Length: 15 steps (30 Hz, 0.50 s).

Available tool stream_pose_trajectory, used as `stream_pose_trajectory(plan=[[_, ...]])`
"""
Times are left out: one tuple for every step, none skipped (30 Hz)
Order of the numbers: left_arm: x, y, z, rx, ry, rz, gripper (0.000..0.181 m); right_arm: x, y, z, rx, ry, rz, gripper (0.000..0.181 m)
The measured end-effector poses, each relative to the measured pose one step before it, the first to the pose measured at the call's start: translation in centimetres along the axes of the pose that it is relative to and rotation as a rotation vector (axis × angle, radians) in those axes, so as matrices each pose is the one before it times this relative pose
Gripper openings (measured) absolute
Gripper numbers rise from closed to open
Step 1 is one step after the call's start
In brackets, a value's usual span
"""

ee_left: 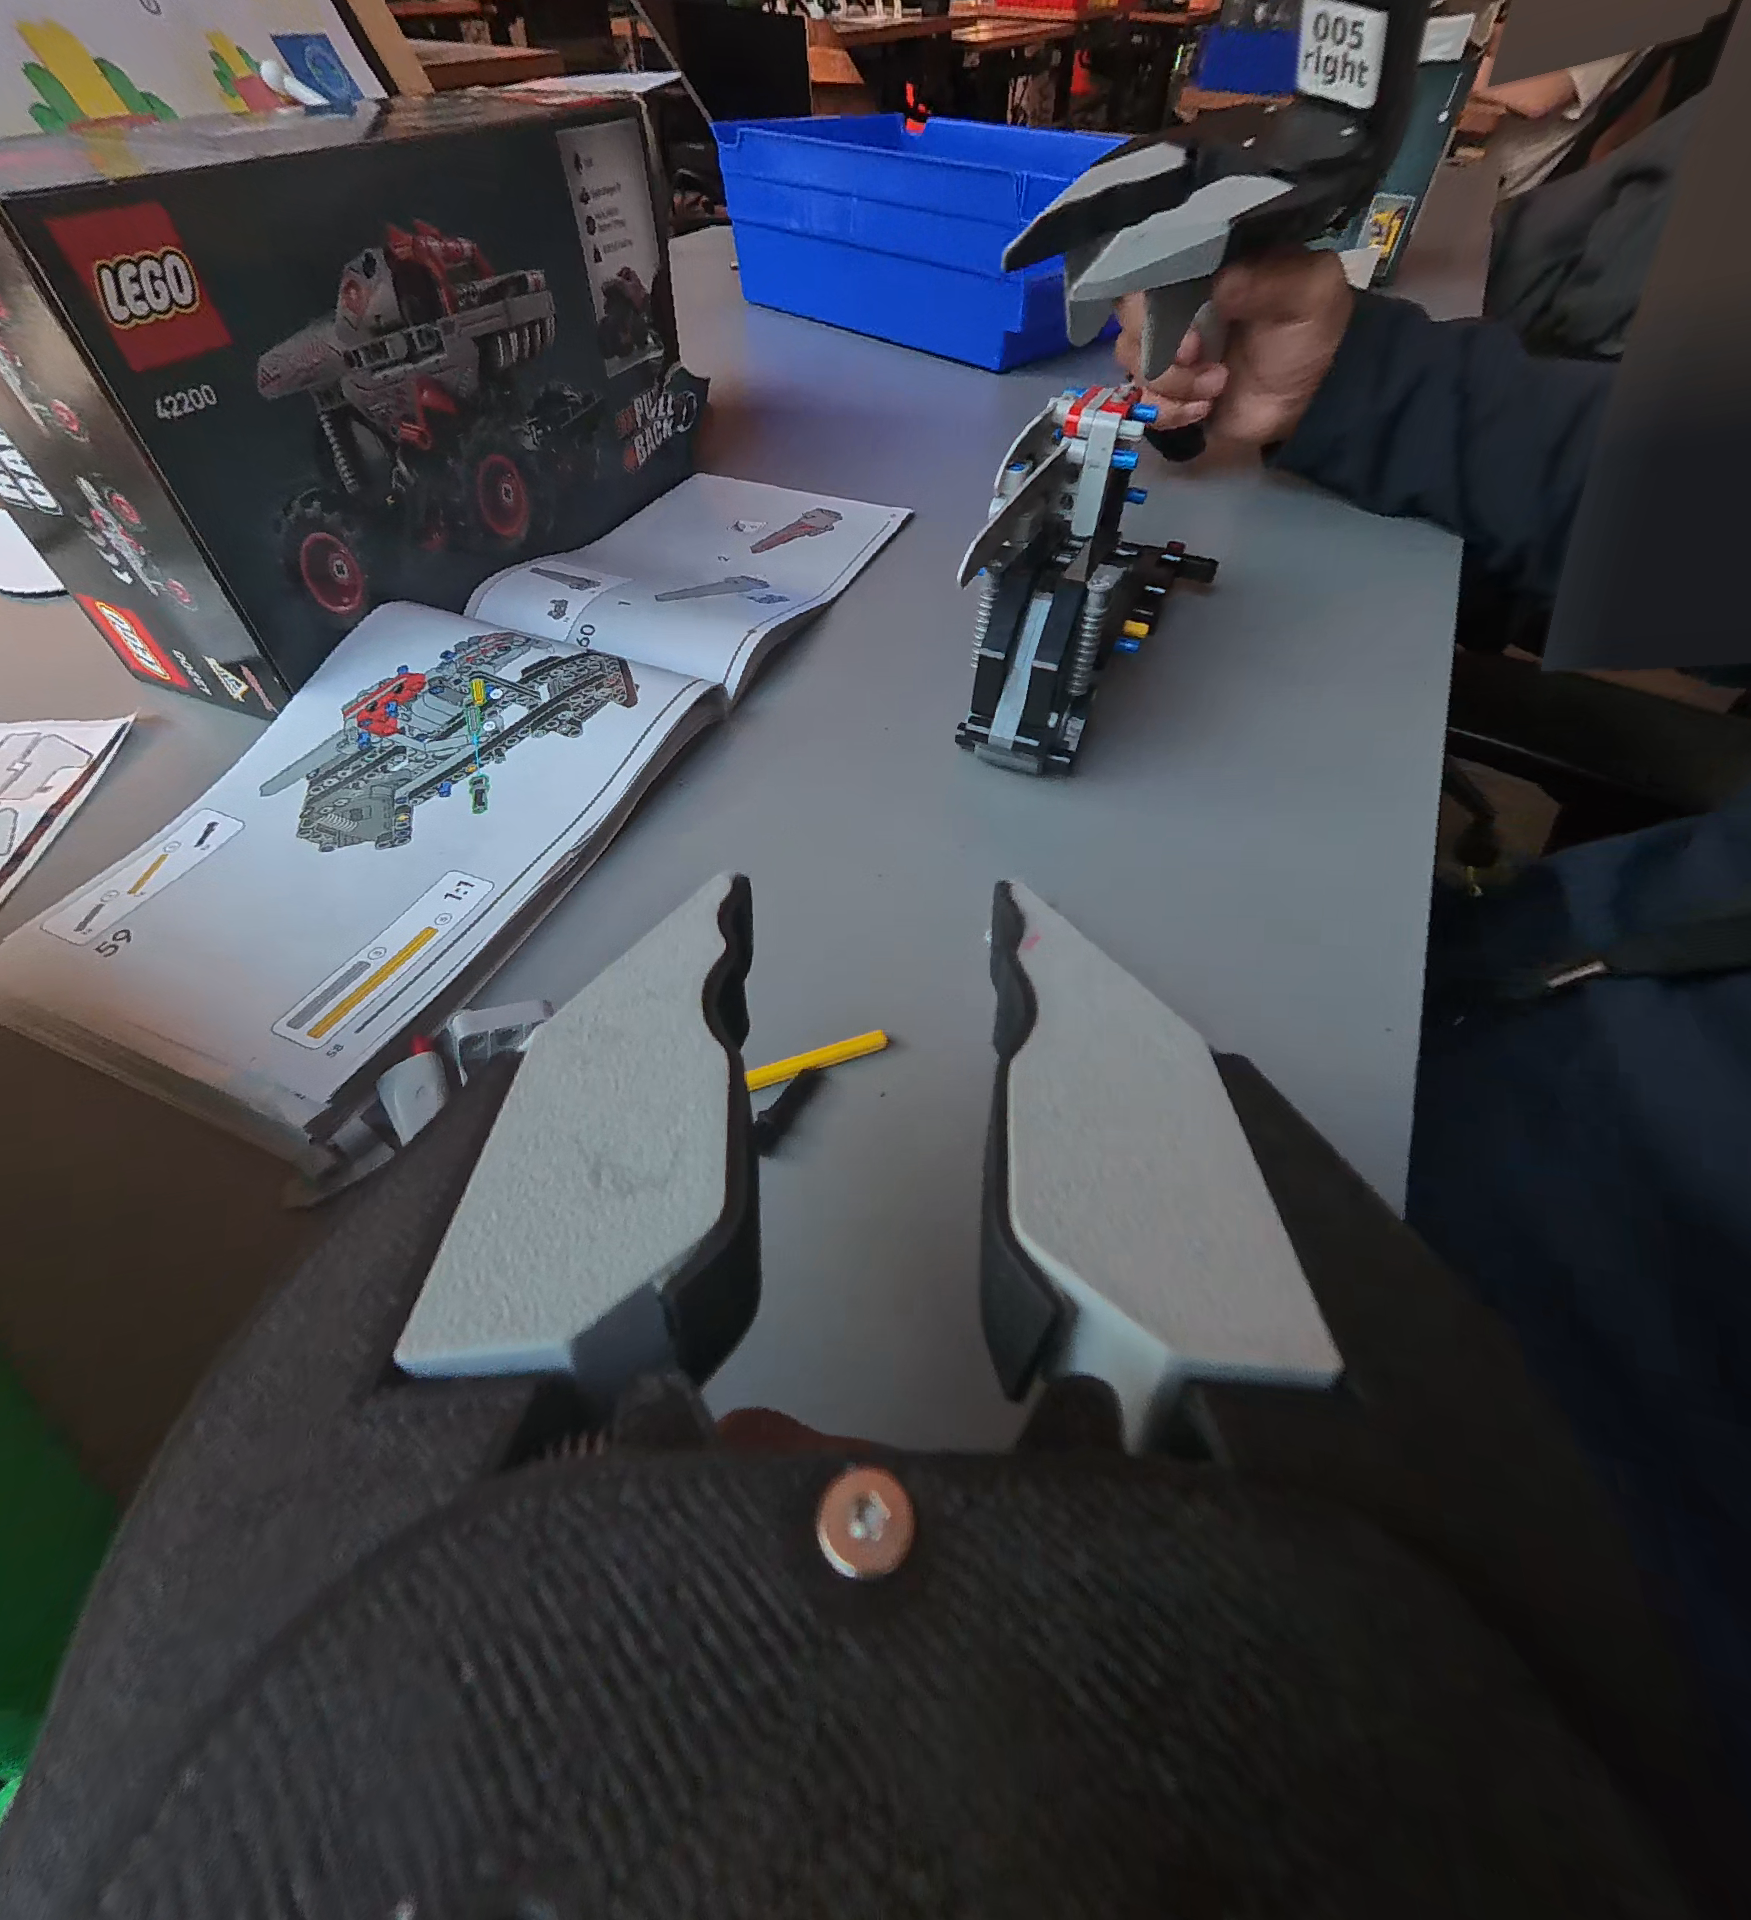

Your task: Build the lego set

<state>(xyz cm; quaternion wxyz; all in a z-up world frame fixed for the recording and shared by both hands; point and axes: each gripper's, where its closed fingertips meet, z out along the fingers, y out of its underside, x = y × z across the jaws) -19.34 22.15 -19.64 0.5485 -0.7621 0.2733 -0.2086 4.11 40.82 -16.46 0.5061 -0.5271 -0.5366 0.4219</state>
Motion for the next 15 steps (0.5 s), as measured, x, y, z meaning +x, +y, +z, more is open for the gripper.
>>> stream_pose_trajectory(plan=[[-0.042, 0.108, 0.086, -0.0088, -0.0082, 0.0055, 0.043, -0.337, -0.202, -0.058, 0.0074, -0.011, -0.0044, 0.032], [-0.058, 0.106, 0.1, -0.0093, -0.0107, 0.0063, 0.043, -0.388, -0.164, -0.036, 0.0054, -0.0166, -0.0017, 0.032], [-0.067, 0.113, 0.089, -0.0089, -0.0122, 0.0066, 0.043, -0.399, -0.111, -0.021, 0.0013, -0.0184, -0.0013, 0.032], [-0.083, 0.103, 0.101, -0.0096, -0.0123, 0.0061, 0.043, -0.321, -0.062, -0.002, -0.0011, -0.0136, -0.0047, 0.032], [-0.045, 0.146, 0.128, -0.0126, -0.0091, 0.0041, 0.043, -0.239, -0.074, -0.005, -0.0005, -0.0073, -0.0079, 0.032], [-0.081, 0.201, 0.18, -0.0175, -0.0088, 0.0006, 0.043, -0.196, -0.058, 0.001, -0.0002, -0.0048, -0.008, 0.032], [-0.033, 0.259, 0.232, -0.0224, -0.0067, 0.0002, 0.043, -0.225, -0.066, 0.007, -0.0006, -0.0058, -0.0068, 0.031], [0.151, 0.273, 0.275, -0.0246, 0.0019, 0.0047, 0.044, -0.209, -0.07, 0.02, -0.0004, -0.0055, -0.0072, 0.031], [0.246, 0.301, 0.298, -0.0268, 0.0046, 0.0142, 0.045, -0.189, -0.077, 0.01, 0.0007, -0.0038, -0.0082, 0.031], [0.203, 0.32, 0.291, -0.0289, -0.0035, 0.023, 0.044, -0.18, -0.091, 0.018, 0.0017, -0.0036, -0.0076, 0.03], [0.198, 0.329, 0.302, -0.0305, -0.0079, 0.0274, 0.044, -0.163, -0.075, 0.019, 0.0016, -0.0039, -0.0051, 0.03], [0.337, 0.315, 0.351, -0.0319, -0.0034, 0.0321, 0.043, -0.137, -0.072, 0.019, 0.0016, -0.0033, -0.0034, 0.03], [0.484, 0.13, 0.369, -0.0229, 0.0016, 0.0341, 0.042, -0.142, -0.079, 0.013, 0.0021, -0.0031, -0.0036, 0.03], [0.568, -0.083, 0.375, -0.0125, 0.0054, 0.0324, 0.039, -0.145, -0.067, 0.014, 0.0019, -0.0034, -0.0041, 0.03], [0.693, -0.11, 0.41, -0.0124, 0.0147, 0.0321, 0.038, -0.127, -0.061, 0.012, 0.0017, -0.0032, -0.0034, 0.029]])
